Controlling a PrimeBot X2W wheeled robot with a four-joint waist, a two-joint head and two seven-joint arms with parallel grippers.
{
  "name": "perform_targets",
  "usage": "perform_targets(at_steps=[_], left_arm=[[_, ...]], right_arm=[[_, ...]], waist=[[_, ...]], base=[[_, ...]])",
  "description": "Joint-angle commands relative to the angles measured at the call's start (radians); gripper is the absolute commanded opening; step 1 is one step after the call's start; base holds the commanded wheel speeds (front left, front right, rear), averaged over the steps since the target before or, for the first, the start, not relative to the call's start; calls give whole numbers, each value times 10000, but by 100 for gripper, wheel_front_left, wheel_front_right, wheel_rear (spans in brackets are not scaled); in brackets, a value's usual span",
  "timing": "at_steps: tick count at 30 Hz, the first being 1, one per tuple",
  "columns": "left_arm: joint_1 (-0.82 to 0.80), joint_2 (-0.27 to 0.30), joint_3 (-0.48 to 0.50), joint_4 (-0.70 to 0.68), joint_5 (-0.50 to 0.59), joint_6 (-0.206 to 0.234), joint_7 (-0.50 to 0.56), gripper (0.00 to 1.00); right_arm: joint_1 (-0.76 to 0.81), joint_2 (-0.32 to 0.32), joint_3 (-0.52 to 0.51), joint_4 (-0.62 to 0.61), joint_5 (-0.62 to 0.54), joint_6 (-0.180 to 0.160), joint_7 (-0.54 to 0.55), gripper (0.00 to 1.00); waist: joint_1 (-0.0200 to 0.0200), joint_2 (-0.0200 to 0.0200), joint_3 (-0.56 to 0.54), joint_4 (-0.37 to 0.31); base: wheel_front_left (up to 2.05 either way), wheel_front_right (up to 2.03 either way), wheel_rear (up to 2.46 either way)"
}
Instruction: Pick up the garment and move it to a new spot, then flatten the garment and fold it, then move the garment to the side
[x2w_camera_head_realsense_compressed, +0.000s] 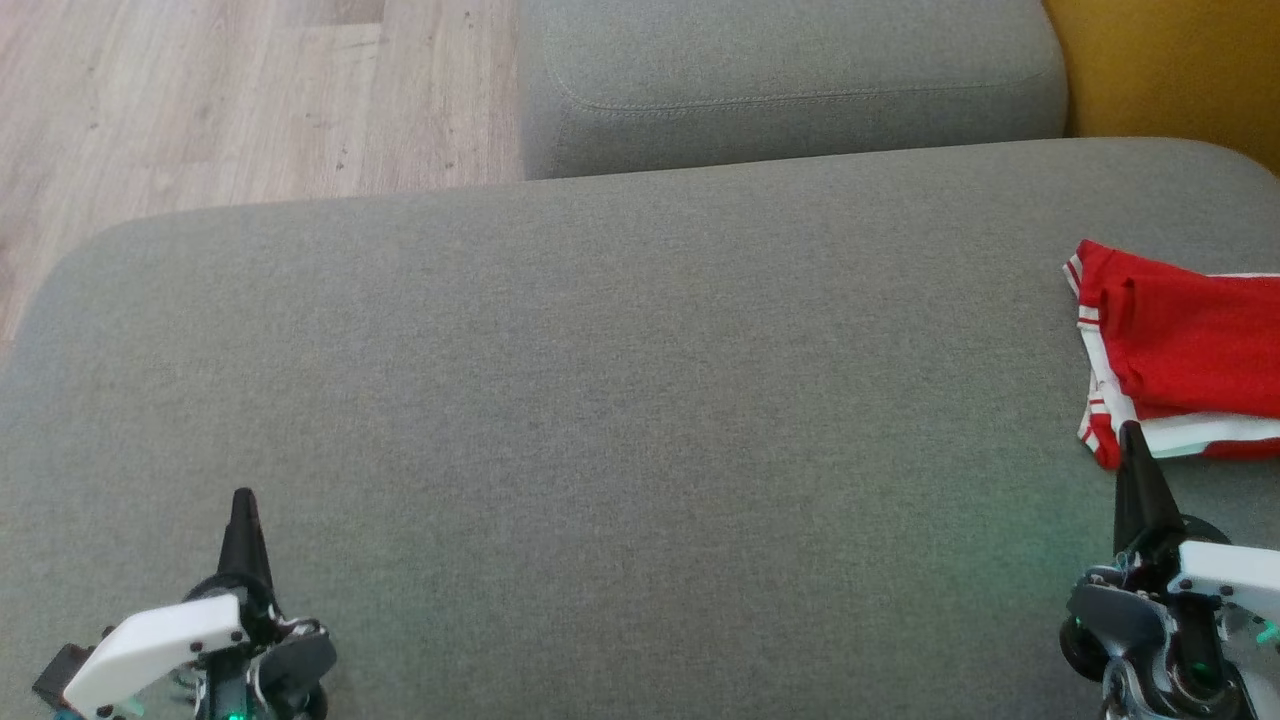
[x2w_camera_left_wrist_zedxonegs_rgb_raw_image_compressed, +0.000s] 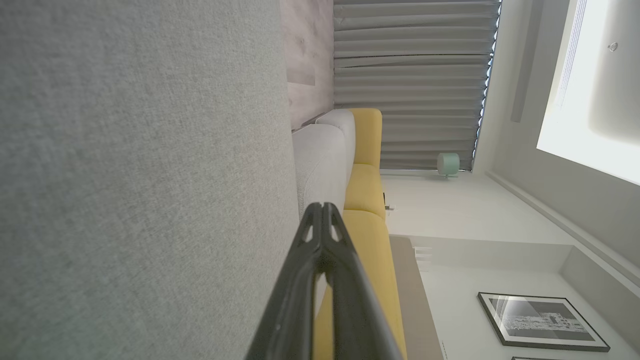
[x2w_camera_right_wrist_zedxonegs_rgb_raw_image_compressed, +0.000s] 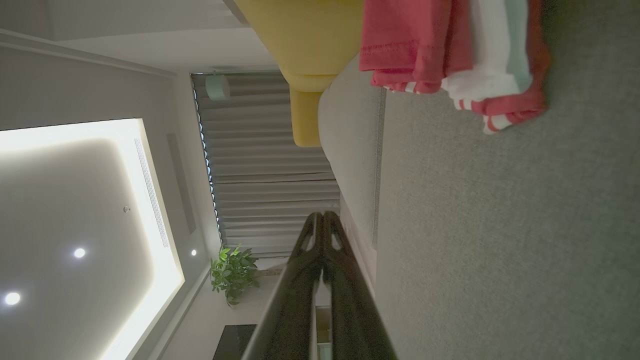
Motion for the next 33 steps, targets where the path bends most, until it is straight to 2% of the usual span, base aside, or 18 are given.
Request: perform_targets(at_steps=[1, 33], left_arm=[[-518, 39, 368, -277, 98, -69, 76, 0], [-518, 38, 371, -278, 100, -69, 78, 0]], right_arm=[[-551, -50, 202, -312, -95, -7, 65, 0], [-551, -49, 200, -312, -97, -7, 66, 0]], waist=[[0, 0, 0, 0], [0, 0, 0, 0]], base=[[0, 0, 0], [0, 0, 0]])
